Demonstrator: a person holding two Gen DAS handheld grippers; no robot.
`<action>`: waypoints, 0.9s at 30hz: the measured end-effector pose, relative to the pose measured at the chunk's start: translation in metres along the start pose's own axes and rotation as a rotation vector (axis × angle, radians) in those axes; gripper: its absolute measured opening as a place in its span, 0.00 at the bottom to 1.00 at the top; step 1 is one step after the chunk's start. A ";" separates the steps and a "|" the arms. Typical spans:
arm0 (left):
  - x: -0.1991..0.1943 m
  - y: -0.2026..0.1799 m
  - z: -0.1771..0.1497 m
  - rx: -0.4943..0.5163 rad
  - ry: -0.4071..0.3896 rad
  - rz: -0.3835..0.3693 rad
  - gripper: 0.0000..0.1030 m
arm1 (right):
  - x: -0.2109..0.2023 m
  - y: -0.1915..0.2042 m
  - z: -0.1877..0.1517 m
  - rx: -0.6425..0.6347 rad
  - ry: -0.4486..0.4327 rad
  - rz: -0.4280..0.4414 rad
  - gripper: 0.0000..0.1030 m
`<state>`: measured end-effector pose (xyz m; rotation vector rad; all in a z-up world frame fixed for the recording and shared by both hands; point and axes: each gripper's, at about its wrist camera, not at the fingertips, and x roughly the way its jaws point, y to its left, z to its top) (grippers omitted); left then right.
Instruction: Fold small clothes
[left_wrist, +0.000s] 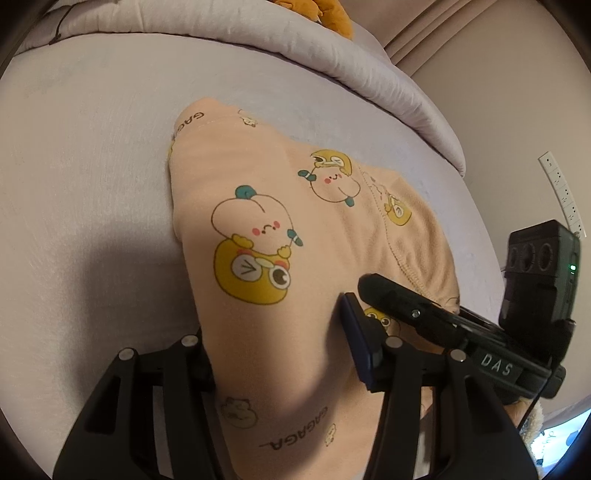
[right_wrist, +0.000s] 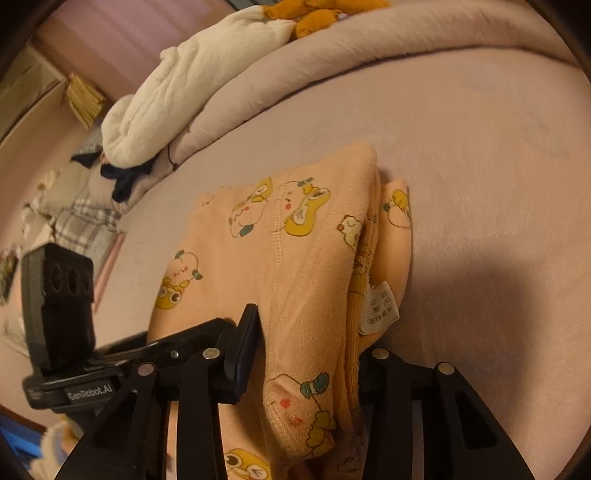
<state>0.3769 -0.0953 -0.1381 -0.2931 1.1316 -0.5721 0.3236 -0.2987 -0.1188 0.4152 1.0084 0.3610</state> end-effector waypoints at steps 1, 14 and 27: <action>-0.001 0.000 -0.001 0.003 -0.001 0.004 0.51 | -0.001 0.002 0.000 -0.017 -0.005 -0.013 0.37; -0.012 -0.005 -0.009 -0.016 -0.021 0.006 0.33 | -0.016 0.021 -0.004 -0.089 -0.091 -0.036 0.25; -0.051 -0.015 -0.042 -0.019 -0.040 -0.033 0.30 | -0.047 0.044 -0.025 -0.152 -0.129 -0.018 0.24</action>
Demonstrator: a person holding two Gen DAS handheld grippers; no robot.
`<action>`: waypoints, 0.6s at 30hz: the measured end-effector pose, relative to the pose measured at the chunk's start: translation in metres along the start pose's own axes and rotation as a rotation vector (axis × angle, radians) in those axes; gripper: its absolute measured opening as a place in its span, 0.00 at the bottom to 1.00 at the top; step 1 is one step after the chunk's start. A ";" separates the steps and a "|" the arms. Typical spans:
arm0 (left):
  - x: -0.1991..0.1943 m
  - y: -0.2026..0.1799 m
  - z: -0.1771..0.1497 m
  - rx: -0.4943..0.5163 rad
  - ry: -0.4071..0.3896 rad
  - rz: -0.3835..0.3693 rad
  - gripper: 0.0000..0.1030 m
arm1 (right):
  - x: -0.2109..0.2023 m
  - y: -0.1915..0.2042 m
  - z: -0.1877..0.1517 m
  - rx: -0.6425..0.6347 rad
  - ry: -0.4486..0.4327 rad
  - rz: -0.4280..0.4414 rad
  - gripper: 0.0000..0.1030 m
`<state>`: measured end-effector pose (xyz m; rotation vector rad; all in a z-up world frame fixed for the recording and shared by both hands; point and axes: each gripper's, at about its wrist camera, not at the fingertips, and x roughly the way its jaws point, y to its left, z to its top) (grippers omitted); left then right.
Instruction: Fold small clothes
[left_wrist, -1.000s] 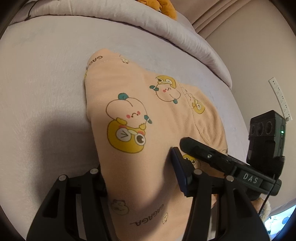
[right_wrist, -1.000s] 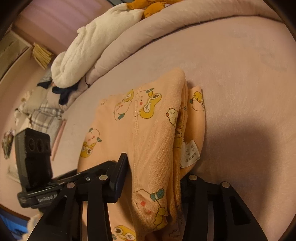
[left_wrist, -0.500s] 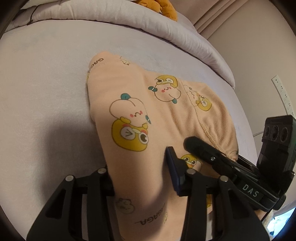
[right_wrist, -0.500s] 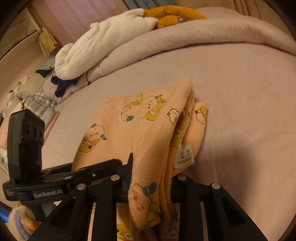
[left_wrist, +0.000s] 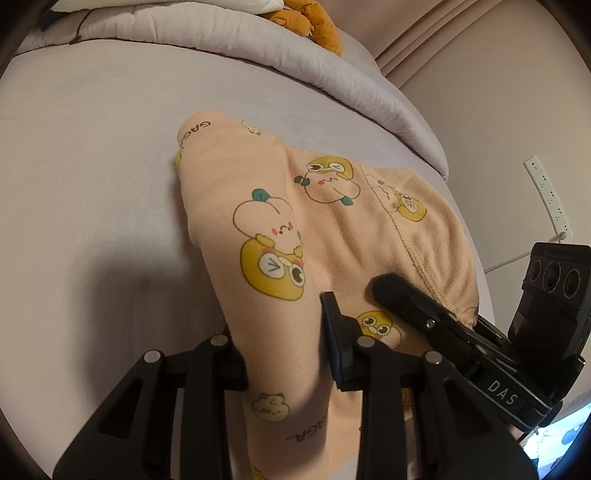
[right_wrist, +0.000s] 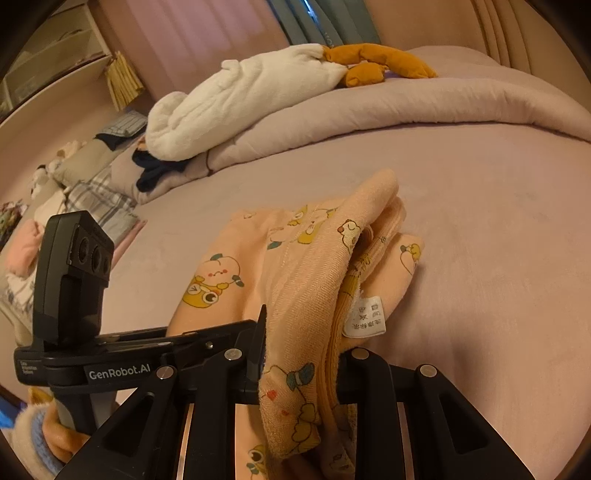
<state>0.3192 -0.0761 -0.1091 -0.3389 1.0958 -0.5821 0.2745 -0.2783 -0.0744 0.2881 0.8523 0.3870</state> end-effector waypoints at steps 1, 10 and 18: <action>-0.002 -0.002 -0.003 0.006 -0.001 0.002 0.30 | -0.004 0.002 -0.004 -0.001 0.001 0.002 0.24; -0.022 -0.006 -0.037 0.007 -0.008 -0.015 0.30 | -0.025 0.027 -0.027 -0.032 0.005 0.015 0.24; -0.049 -0.006 -0.079 -0.002 -0.035 0.004 0.30 | -0.044 0.047 -0.059 -0.043 0.006 0.047 0.24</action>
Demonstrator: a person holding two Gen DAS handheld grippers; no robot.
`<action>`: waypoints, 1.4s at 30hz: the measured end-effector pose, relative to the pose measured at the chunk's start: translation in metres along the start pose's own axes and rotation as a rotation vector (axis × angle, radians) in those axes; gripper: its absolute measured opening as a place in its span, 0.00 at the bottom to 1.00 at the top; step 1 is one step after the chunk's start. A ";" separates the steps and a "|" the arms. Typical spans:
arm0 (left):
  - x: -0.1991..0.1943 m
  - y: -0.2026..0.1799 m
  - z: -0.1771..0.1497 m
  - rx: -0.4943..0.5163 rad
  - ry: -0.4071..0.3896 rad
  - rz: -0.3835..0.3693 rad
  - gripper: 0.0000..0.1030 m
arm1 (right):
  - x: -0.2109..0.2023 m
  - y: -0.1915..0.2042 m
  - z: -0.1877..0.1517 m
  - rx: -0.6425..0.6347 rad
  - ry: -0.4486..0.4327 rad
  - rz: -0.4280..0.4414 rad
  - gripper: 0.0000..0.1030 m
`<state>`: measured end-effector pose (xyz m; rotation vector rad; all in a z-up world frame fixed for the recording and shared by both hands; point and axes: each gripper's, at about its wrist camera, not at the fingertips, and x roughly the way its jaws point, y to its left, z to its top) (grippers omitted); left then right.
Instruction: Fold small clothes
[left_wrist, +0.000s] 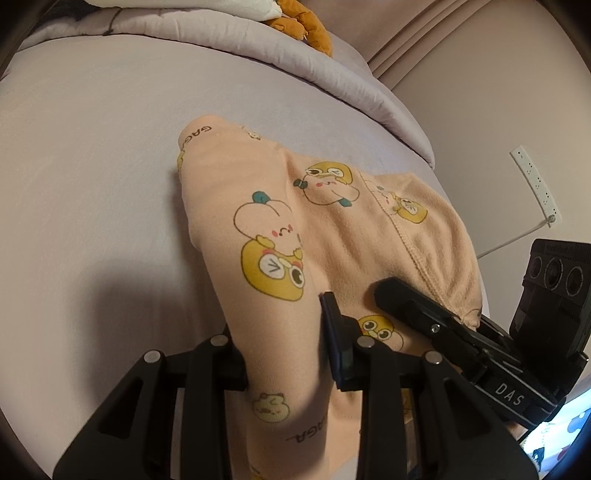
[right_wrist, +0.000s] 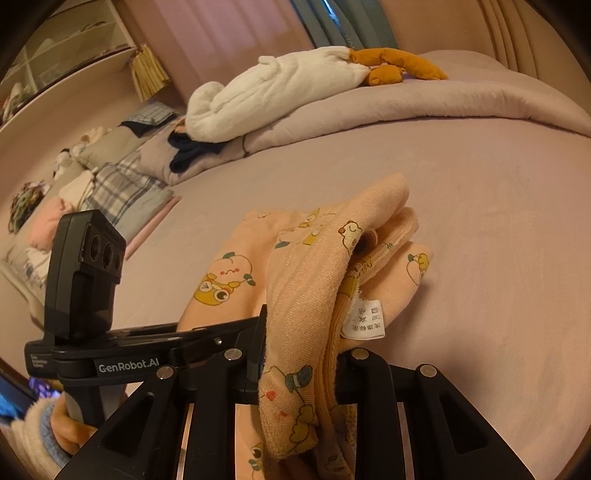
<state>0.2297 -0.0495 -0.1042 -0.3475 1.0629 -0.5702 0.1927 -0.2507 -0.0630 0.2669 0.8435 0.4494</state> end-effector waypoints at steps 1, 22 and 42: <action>-0.001 -0.001 -0.003 -0.002 -0.004 0.004 0.29 | -0.002 0.005 -0.004 -0.006 0.004 0.004 0.25; -0.060 0.008 -0.043 -0.063 -0.120 0.034 0.28 | -0.025 0.087 -0.042 -0.169 -0.005 0.060 0.24; -0.117 0.052 -0.066 -0.120 -0.226 0.024 0.27 | -0.011 0.144 -0.043 -0.261 0.005 0.080 0.24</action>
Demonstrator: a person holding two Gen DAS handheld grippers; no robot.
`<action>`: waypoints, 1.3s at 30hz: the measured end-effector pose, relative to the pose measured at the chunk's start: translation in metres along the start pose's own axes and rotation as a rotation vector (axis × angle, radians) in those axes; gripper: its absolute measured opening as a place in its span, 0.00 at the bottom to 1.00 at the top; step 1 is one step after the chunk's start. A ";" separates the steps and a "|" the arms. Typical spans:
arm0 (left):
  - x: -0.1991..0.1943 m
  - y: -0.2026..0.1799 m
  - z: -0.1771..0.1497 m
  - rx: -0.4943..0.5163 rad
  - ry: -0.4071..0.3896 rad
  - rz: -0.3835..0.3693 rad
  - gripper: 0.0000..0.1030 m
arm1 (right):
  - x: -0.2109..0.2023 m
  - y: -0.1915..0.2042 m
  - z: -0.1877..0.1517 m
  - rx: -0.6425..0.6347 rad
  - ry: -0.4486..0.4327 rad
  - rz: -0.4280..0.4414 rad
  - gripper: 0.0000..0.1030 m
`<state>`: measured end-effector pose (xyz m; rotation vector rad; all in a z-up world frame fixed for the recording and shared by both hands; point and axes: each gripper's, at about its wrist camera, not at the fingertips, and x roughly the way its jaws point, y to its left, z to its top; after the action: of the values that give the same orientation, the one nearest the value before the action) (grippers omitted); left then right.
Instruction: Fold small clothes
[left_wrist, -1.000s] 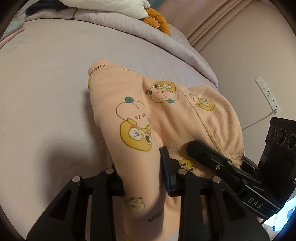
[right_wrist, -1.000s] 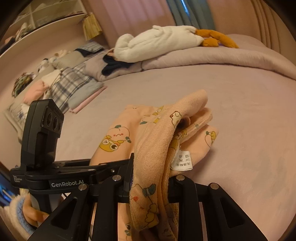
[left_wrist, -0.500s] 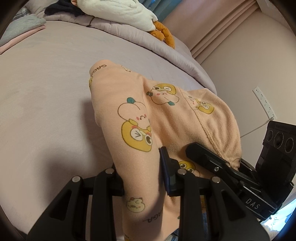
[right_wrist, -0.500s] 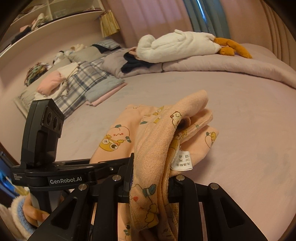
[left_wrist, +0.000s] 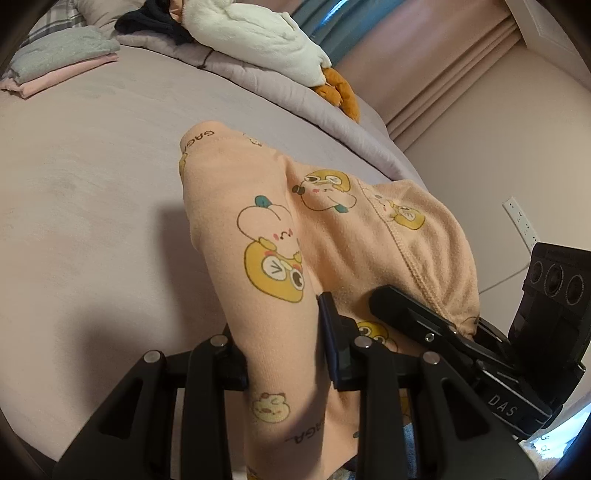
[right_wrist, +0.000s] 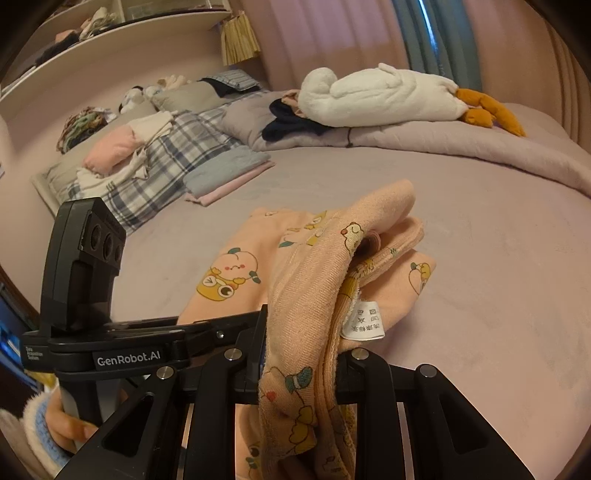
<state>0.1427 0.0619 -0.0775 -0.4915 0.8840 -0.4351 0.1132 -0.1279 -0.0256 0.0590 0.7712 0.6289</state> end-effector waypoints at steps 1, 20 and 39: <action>-0.002 0.002 0.001 0.000 -0.006 0.001 0.27 | 0.003 0.002 0.002 -0.002 0.002 0.002 0.25; 0.012 0.026 0.058 0.044 -0.050 0.012 0.27 | 0.039 0.001 0.045 -0.032 -0.029 -0.015 0.25; 0.063 0.034 0.123 0.111 -0.037 0.049 0.28 | 0.080 -0.037 0.089 -0.003 -0.052 -0.031 0.25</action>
<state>0.2836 0.0828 -0.0695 -0.3745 0.8298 -0.4264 0.2346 -0.0991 -0.0217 0.0599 0.7197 0.5968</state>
